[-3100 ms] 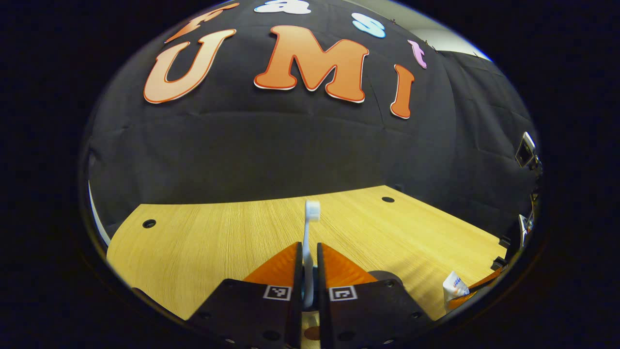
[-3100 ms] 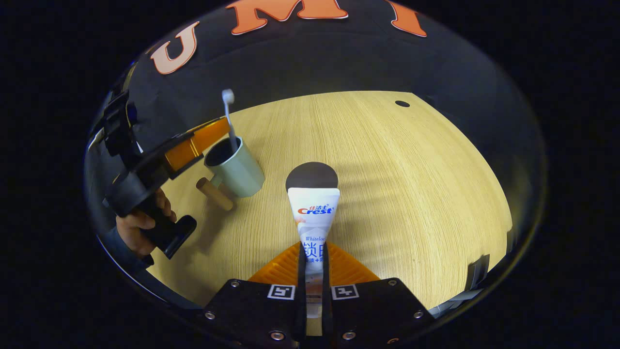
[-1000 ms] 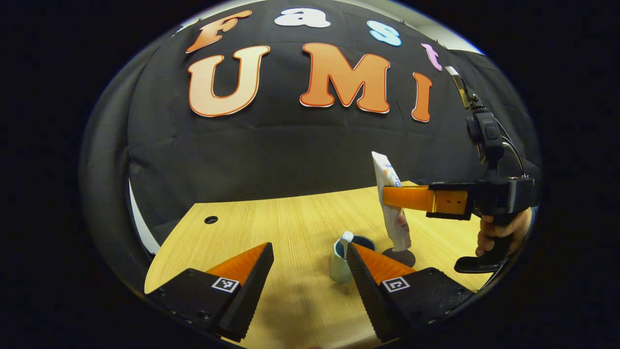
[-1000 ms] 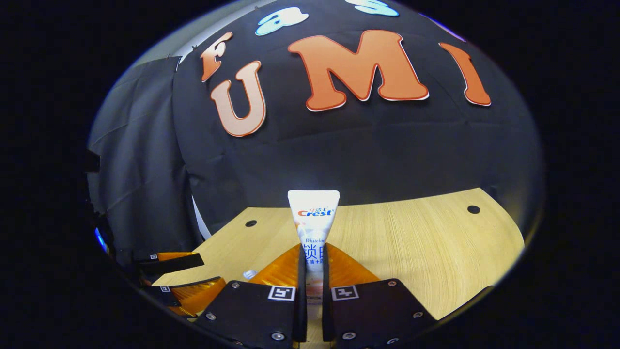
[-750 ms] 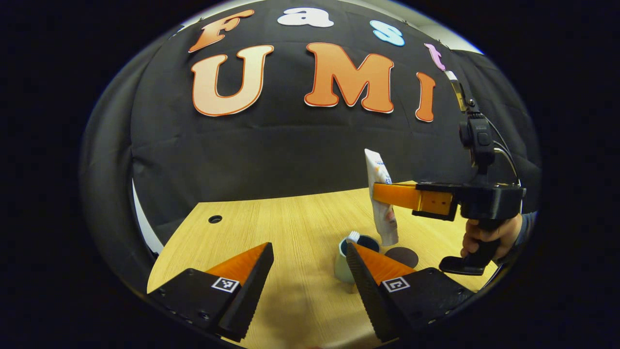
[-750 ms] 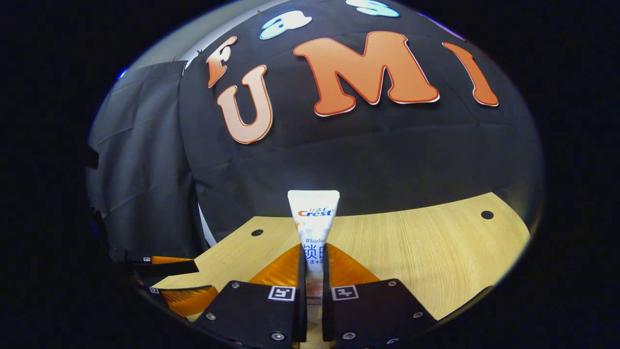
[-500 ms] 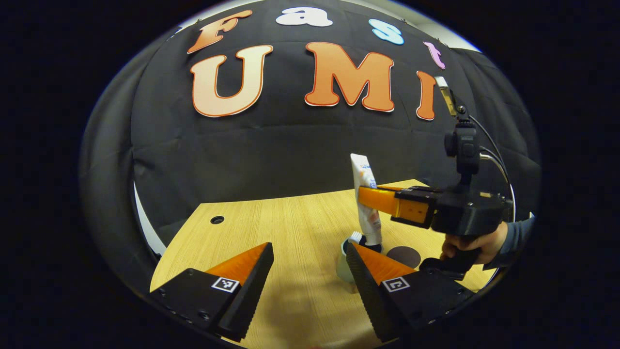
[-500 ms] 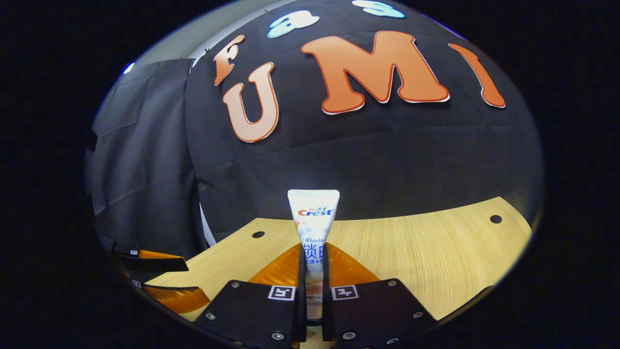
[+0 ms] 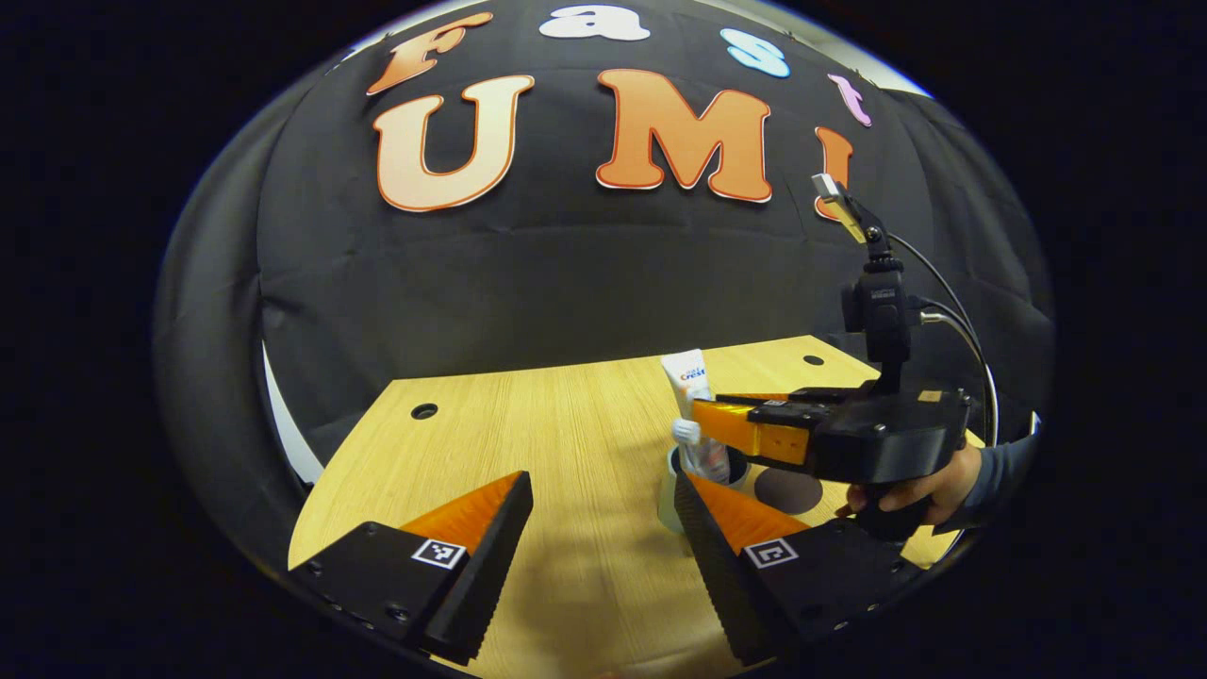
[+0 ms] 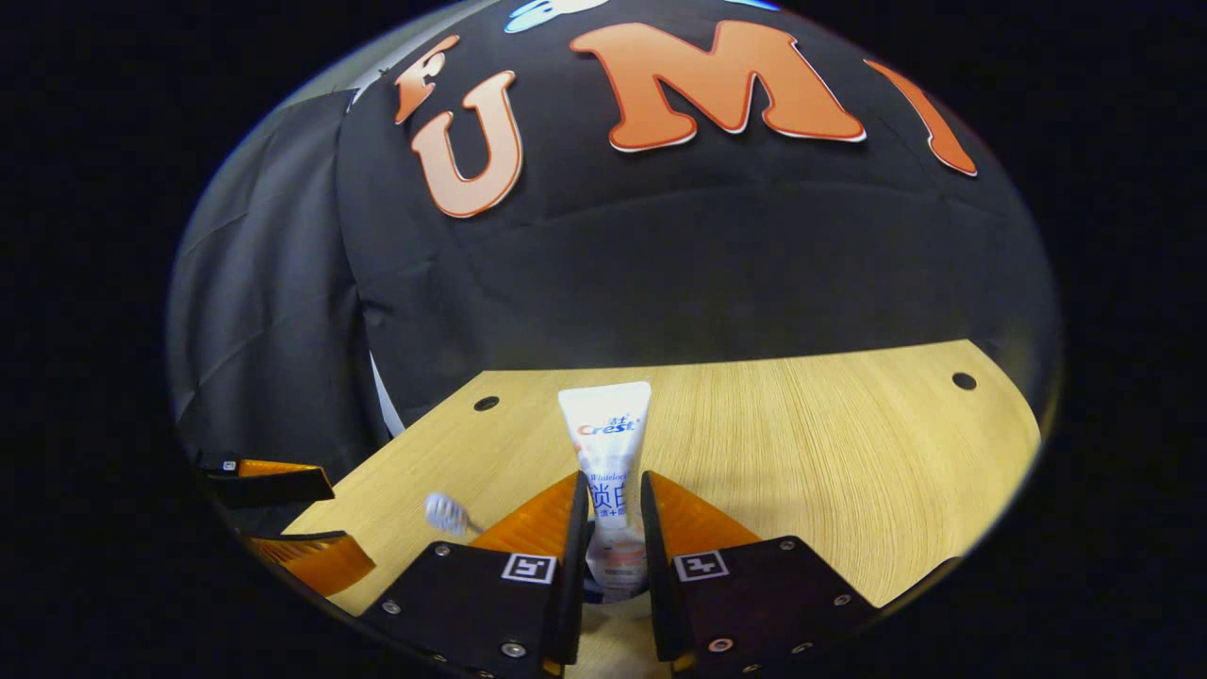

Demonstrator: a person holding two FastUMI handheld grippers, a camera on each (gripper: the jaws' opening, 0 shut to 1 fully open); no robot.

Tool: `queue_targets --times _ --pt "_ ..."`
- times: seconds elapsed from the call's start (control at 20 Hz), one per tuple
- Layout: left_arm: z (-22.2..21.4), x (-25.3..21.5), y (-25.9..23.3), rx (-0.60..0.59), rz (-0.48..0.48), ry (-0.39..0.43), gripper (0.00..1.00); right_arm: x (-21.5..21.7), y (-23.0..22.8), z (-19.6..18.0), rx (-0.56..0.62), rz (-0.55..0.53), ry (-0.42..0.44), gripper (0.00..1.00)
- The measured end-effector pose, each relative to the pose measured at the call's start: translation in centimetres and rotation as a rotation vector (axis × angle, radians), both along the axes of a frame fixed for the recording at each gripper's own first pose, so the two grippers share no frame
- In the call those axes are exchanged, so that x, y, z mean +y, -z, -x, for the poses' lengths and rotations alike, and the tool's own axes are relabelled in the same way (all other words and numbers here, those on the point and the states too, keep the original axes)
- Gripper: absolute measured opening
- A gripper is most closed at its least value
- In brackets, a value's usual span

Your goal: Put the toothbrush and toothpaste on the desktop into the cup, then pick up the cup and place it on the coaster on the desktop.

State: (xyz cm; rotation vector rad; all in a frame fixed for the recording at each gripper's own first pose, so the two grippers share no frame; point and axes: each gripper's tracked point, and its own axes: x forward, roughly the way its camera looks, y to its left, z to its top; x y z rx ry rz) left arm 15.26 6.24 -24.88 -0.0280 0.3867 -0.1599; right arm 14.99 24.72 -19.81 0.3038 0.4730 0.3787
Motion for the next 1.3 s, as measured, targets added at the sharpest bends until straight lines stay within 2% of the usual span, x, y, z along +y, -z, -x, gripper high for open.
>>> queue_targets --times 0.1,0.15,0.2,0.5,0.6,0.65,0.7,0.75,0.95,1.3 --pt "0.1 -0.2 0.3 0.008 0.009 0.003 0.92 -1.6 -0.8 0.6 0.008 0.013 0.022 0.35" --pt "0.1 -0.4 0.4 0.012 0.014 0.007 0.92 -2.5 -1.3 0.9 0.002 0.020 0.030 0.27" --pt "0.1 -0.6 0.7 0.016 0.019 0.012 0.92 -3.4 -1.7 1.2 0.001 0.023 0.041 0.36" --pt "-0.4 -3.9 1.7 0.062 0.040 0.060 0.91 -8.0 -3.4 2.8 0.006 0.048 0.110 0.43" --pt "-0.6 -5.0 2.5 0.086 0.037 0.077 0.92 -9.2 -3.7 3.5 0.015 0.050 0.129 0.53" --pt "-0.7 -5.5 2.8 0.097 0.038 0.084 0.92 -9.8 -3.9 3.7 0.016 0.054 0.137 0.63" --pt "-0.5 -5.9 3.2 0.113 0.040 0.091 0.92 -10.3 -4.1 4.1 0.017 0.058 0.144 0.63" --pt "-0.6 -6.3 3.5 0.130 0.041 0.096 0.92 -10.8 -4.3 4.3 0.018 0.063 0.150 0.77" --pt "-1.0 -7.7 5.2 0.203 0.044 0.104 0.92 -12.8 -5.3 5.3 0.015 0.082 0.174 0.93" --pt "-1.5 -8.8 8.2 0.366 0.007 0.131 0.92 -15.1 -6.9 6.5 0.000 0.105 0.207 0.95"
